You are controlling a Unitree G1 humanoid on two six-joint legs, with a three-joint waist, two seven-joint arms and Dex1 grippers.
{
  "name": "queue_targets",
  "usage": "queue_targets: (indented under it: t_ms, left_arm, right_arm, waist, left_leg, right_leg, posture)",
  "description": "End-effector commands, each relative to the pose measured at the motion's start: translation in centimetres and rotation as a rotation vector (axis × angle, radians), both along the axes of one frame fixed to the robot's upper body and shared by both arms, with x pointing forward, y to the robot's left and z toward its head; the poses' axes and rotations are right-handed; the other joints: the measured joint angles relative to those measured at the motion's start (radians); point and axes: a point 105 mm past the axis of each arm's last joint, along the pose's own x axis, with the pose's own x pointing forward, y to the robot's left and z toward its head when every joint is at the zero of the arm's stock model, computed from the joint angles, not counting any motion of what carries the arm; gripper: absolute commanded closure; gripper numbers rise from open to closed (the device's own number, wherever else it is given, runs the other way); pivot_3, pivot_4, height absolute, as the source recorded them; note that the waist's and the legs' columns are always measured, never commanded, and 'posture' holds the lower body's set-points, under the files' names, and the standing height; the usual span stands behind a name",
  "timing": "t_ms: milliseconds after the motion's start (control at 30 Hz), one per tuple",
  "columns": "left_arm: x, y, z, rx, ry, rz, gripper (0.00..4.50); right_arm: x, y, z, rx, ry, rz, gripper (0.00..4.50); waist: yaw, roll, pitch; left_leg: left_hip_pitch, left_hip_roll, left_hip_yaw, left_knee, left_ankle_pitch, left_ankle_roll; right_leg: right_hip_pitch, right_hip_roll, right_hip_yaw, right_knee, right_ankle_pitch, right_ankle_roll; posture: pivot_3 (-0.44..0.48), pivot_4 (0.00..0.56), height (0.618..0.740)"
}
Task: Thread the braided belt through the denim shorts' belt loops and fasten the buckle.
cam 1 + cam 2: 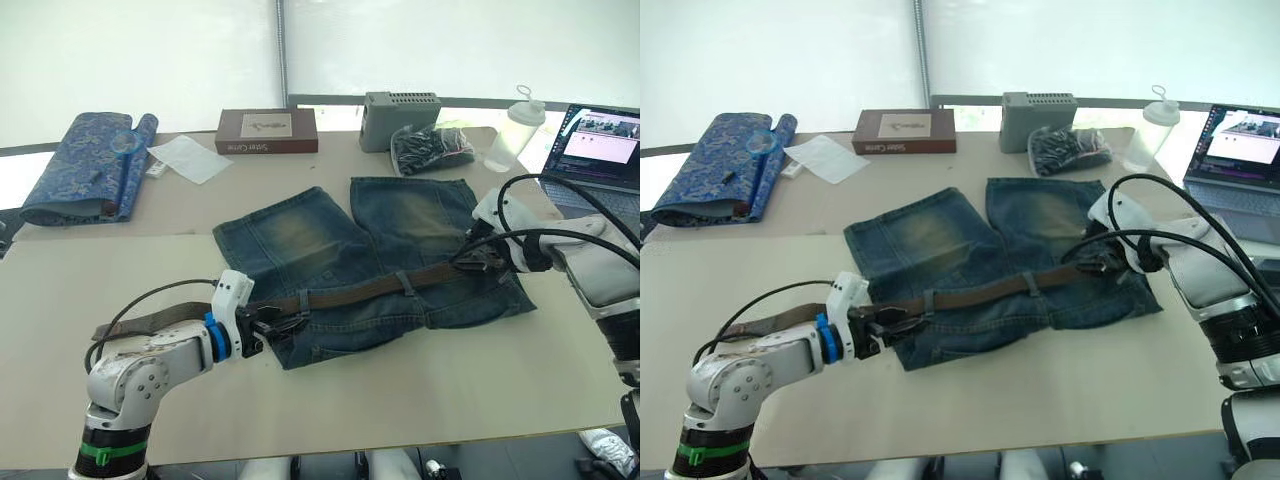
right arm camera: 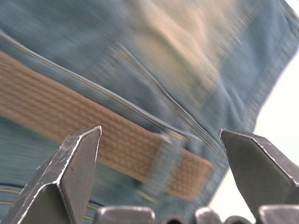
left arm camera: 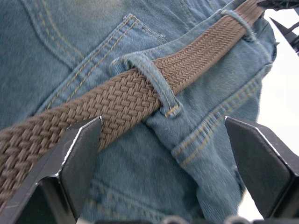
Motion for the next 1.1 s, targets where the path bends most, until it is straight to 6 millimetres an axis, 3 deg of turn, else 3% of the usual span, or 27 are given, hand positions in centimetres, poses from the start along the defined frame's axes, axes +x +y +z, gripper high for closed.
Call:
queue_targets:
  t_ms: [33, 167, 267, 367, 433, 567, 767, 900, 967, 1100]
  left_arm:
    - [-0.3, -0.2, -1.0, 0.043, 0.035, -0.012, 0.07]
    - [-2.9, -1.0, 1.1, -0.133, 0.090, -0.117, 0.07]
    - [-5.4, -0.4, 2.0, -0.234, 0.174, -0.192, 0.07]
    - [-5.9, 0.4, 1.5, -0.228, 0.234, -0.183, 0.07]
    - [-6.1, 0.8, 0.7, -0.205, 0.273, -0.167, 0.07]
    - [-5.5, 0.3, -1.0, -0.197, 0.313, -0.117, 0.07]
    - [-4.1, -1.3, -1.9, -0.211, 0.300, -0.077, 0.07]
    - [-3.8, -2.2, -2.2, -0.204, 0.293, -0.079, 1.29]
    - [-3.2, -1.8, -2.3, -0.191, 0.279, -0.048, 2.26]
    - [-2.8, 1.3, -2.6, -0.115, 0.242, -0.011, 4.21]
  right_arm:
    - [0.3, 0.2, 1.3, 0.007, -0.051, -0.005, 0.00]
    - [-0.5, 0.8, 1.5, 0.082, -0.053, -0.007, 0.00]
    - [-1.2, 1.0, 1.7, 0.136, -0.062, -0.004, 0.00]
    - [-2.3, 2.2, 1.7, 0.167, -0.065, 0.091, 0.00]
    - [-3.8, 4.3, 2.4, 0.240, -0.080, 0.246, 0.00]
    - [-8.6, 8.5, 3.3, 0.441, -0.027, 0.541, 0.00]
    - [-12.1, 9.5, 3.3, 0.422, -0.041, 0.722, 0.00]
    - [-12.7, 9.7, 3.5, 0.426, -0.076, 0.783, 0.00]
    - [-12.8, 9.8, 3.6, 0.437, -0.086, 0.793, 0.00]
    - [-12.8, 10.0, 3.5, 0.463, -0.092, 0.804, 0.00]
  waist:
    - [-0.002, 0.000, 0.000]
    - [-0.005, 0.001, -0.001]
    - [-0.009, 0.001, -0.001]
    - [-0.006, 0.001, 0.000]
    - [-0.006, 0.001, 0.000]
    - [-0.008, 0.002, 0.000]
    - [0.009, 0.003, -0.001]
    - [0.016, 0.003, -0.001]
    - [0.016, 0.003, -0.001]
    - [0.016, 0.003, -0.001]
  left_leg:
    - [0.000, 0.000, 0.000, 0.000, 0.000, 0.000]
    - [0.000, 0.001, 0.000, 0.000, -0.001, 0.001]
    - [-0.002, 0.001, -0.001, 0.000, -0.001, 0.002]
    - [-0.002, 0.000, -0.001, 0.001, -0.001, 0.002]
    - [-0.001, 0.001, -0.001, 0.001, -0.001, 0.001]
    - [0.000, 0.000, -0.001, 0.001, -0.001, 0.002]
    - [0.008, 0.001, -0.002, 0.001, -0.002, 0.003]
    - [0.012, 0.000, -0.001, 0.001, -0.003, 0.004]
    - [0.012, 0.000, -0.001, 0.001, -0.003, 0.004]
    - [0.012, 0.001, -0.001, 0.000, -0.003, 0.004]
  right_leg:
    - [0.000, 0.000, 0.000, 0.000, 0.000, 0.000]
    - [0.000, 0.000, 0.000, 0.000, 0.000, 0.000]
    - [-0.002, -0.001, 0.001, 0.000, 0.000, 0.001]
    - [-0.002, 0.000, 0.001, 0.000, 0.000, 0.001]
    - [0.000, 0.000, 0.000, 0.000, 0.000, 0.001]
    - [0.001, 0.004, 0.001, 0.001, -0.001, 0.001]
    - [0.011, 0.001, 0.000, -0.003, -0.001, 0.002]
    - [0.015, 0.001, 0.000, -0.003, -0.001, 0.003]
    - [0.015, 0.002, 0.000, -0.003, -0.001, 0.003]
    - [0.014, 0.001, 0.000, -0.003, -0.001, 0.003]
  posture:
    - [0.000, 0.150, 0.740]
    - [0.000, 0.150, 0.740]
    - [0.000, 0.150, 0.740]
    - [0.000, 0.150, 0.740]
    - [0.000, 0.150, 0.740]
    - [0.000, 0.150, 0.740]
    - [0.000, 0.150, 0.740]
    - [0.000, 0.150, 0.740]
    - [0.000, 0.150, 0.740]
    - [0.000, 0.150, 0.740]
